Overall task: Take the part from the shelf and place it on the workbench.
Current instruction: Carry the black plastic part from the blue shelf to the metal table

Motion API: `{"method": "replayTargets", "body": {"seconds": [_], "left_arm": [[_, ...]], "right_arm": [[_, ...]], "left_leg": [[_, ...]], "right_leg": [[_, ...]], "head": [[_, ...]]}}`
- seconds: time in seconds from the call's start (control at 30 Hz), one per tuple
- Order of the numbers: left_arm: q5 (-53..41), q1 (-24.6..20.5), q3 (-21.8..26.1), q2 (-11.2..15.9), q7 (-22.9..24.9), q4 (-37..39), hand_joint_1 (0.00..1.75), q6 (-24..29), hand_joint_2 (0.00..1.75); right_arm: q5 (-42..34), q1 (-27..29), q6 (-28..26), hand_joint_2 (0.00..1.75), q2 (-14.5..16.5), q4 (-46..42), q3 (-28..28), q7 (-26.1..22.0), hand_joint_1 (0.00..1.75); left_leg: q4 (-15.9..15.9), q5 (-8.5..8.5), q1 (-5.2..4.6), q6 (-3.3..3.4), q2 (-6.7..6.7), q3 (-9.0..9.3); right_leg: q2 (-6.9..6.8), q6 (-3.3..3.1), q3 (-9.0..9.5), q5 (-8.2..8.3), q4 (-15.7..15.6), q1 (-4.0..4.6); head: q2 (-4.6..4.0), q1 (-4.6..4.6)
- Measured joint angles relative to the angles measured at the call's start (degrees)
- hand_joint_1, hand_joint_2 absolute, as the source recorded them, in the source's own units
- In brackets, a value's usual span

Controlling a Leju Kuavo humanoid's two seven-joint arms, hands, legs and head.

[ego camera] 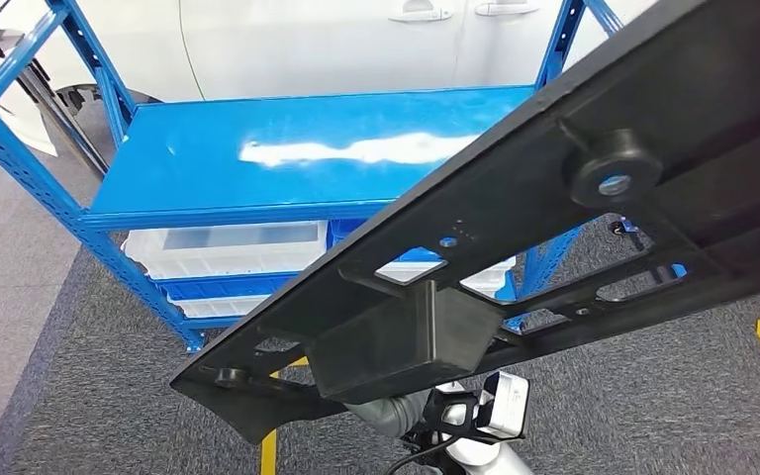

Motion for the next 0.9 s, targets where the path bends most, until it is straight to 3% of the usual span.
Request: {"method": "replayTargets", "body": {"seconds": [0.03,0.07,0.1,0.13,0.2,0.23,0.27,0.37,0.43,0.53,0.57,0.6,0.63,0.7,0.77,0.8,0.9], "left_arm": [[0.0,0.01,0.09,-0.02,0.4,0.0,0.0,0.14,1.75],[0.01,0.03,0.21,-0.02,0.73,0.0,0.0,0.25,1.75],[0.01,0.06,0.31,-0.02,0.99,0.0,0.0,0.29,1.75],[0.0,0.07,0.39,-0.01,1.19,-0.01,0.0,0.33,1.75],[0.0,0.03,0.55,-0.01,1.38,-0.01,0.0,0.35,1.75],[0.0,0.01,0.62,-0.01,1.39,-0.01,0.0,0.35,1.75],[0.0,0.0,0.7,-0.01,1.41,-0.01,0.0,0.35,1.75],[0.0,0.01,0.81,-0.02,1.51,-0.01,0.0,0.35,1.75],[-0.01,-0.03,0.83,-0.03,1.61,-0.01,0.0,0.37,1.75],[-0.11,-0.02,0.85,-0.02,1.96,-0.01,0.0,0.63,1.75],[-0.24,0.01,0.86,-0.01,2.16,-0.01,0.0,0.79,1.75],[-0.38,0.03,0.86,0.0,2.45,-0.01,0.0,0.94,1.75],[-0.5,0.04,0.87,0.01,2.8,-0.02,0.0,1.11,1.75],[-0.61,0.05,0.93,0.02,3.63,-0.02,0.0,1.6,1.75],[-0.58,0.1,1.12,0.09,4.5,-0.02,0.0,2.36,1.75],[-0.56,0.16,1.21,0.16,4.91,-0.02,0.0,2.73,1.75],[-0.72,0.1,1.42,0.4,5.73,-0.02,0.0,4.39,1.75]], "right_arm": [[-0.03,0.09,0.0,1.75,0.04,0.01,-0.01,0.0,1.75],[-0.04,0.19,0.02,1.75,0.04,0.02,-0.01,0.01,1.75],[-0.04,0.28,0.04,1.75,0.04,0.03,-0.01,0.01,1.75],[-0.04,0.34,0.06,1.75,0.04,0.02,-0.01,0.01,1.75],[-0.05,0.36,0.08,1.75,0.04,0.01,-0.01,0.01,1.75],[-0.05,0.36,0.08,1.75,0.05,0.01,-0.02,0.02,1.75],[-0.05,0.35,0.09,1.75,0.05,0.0,-0.02,0.03,1.75],[-0.06,0.34,0.11,1.75,0.06,-0.03,-0.05,0.04,1.75],[-0.07,0.33,0.11,1.75,0.04,-0.15,-0.07,0.03,1.75],[-0.08,0.39,0.13,1.75,-0.04,-0.28,-0.07,0.03,1.75],[-0.09,0.47,0.11,1.75,-0.11,-0.28,-0.08,0.03,1.75],[-0.11,0.54,0.1,1.75,-0.19,-0.3,-0.1,0.03,1.75],[-0.13,0.61,0.09,1.75,-0.27,-0.35,-0.14,0.03,1.75],[-0.11,0.73,0.09,1.75,-0.36,-0.87,-0.39,0.04,1.75],[0.05,0.83,0.03,1.75,-0.38,-1.95,-0.87,0.02,1.75],[0.26,0.9,-0.2,1.75,-0.4,-2.53,-1.13,-0.01,1.75],[1.49,1.08,-2.39,1.75,-0.53,-4.23,-1.49,-0.03,1.75]], "left_leg": [[3.92,-1.96,0.12,-0.3,0.0,-1.22],[6.47,-2.79,0.2,-0.51,0.01,-1.75],[6.85,-2.5,0.28,-0.65,0.01,-1.17],[4.75,-1.31,0.38,-0.72,0.02,0.64],[-3.64,1.21,0.52,-0.61,0.01,6.28],[-6.85,1.96,0.43,-0.3,-0.05,8.24],[-8.84,2.13,0.32,0.07,-0.11,9.34],[-9.55,2.2,0.18,1.38,-0.2,9.05],[-9.8,2.6,0.35,2.22,-0.14,8.71],[-9.84,3.04,0.19,2.86,-0.03,8.0],[-9.8,3.13,0.09,2.94,0.14,7.81],[-9.73,3.19,-0.01,2.99,0.3,7.69],[-9.66,3.22,-0.09,3.01,0.51,7.67],[-9.54,3.19,-0.27,2.95,0.93,7.8],[-9.37,3.17,-0.54,2.57,1.5,7.77],[-9.34,3.18,-0.61,2.31,1.9,7.72],[-8.99,2.74,-0.57,1.41,2.56,7.6]], "right_leg": [[-0.02,0.03,-0.54,0.38,0.07,0.01],[-0.03,0.11,-1.01,0.67,0.17,0.01],[-0.04,0.25,-1.42,0.9,0.31,-0.02],[-0.04,0.38,-1.73,1.04,0.5,-0.07],[-0.05,0.74,-2.18,1.1,1.01,-0.12],[-0.03,0.99,-2.36,1.12,1.23,-0.08],[0.0,1.29,-2.52,1.15,1.44,-0.02],[0.12,2.3,-2.99,1.3,1.79,0.0],[0.19,2.83,-4.2,-0.47,4.22,-0.09],[0.24,3.19,-9.46,-6.3,15.55,-0.2],[0.24,3.23,-10.84,-7.18,18.54,-0.21],[0.23,3.18,-11.14,-6.84,19.36,-0.21],[0.15,3.02,-10.21,-5.38,17.62,-0.19],[-1.18,2.32,-5.94,-1.37,9.21,0.07],[-2.83,1.59,-3.16,0.64,2.97,0.57],[-3.12,1.34,-2.91,0.74,1.97,0.79],[-1.62,0.69,-3.19,1.43,1.46,0.57]], "head": [[0.0,0.0],[0.0,0.0],[0.0,0.0],[0.0,0.0],[0.0,0.0],[0.0,0.0],[0.0,0.0],[0.0,0.0],[0.0,0.0],[0.0,0.0],[0.0,0.0],[0.0,0.0],[0.0,0.0],[0.0,0.0],[0.0,0.0],[0.0,0.0],[0.0,0.0]]}}
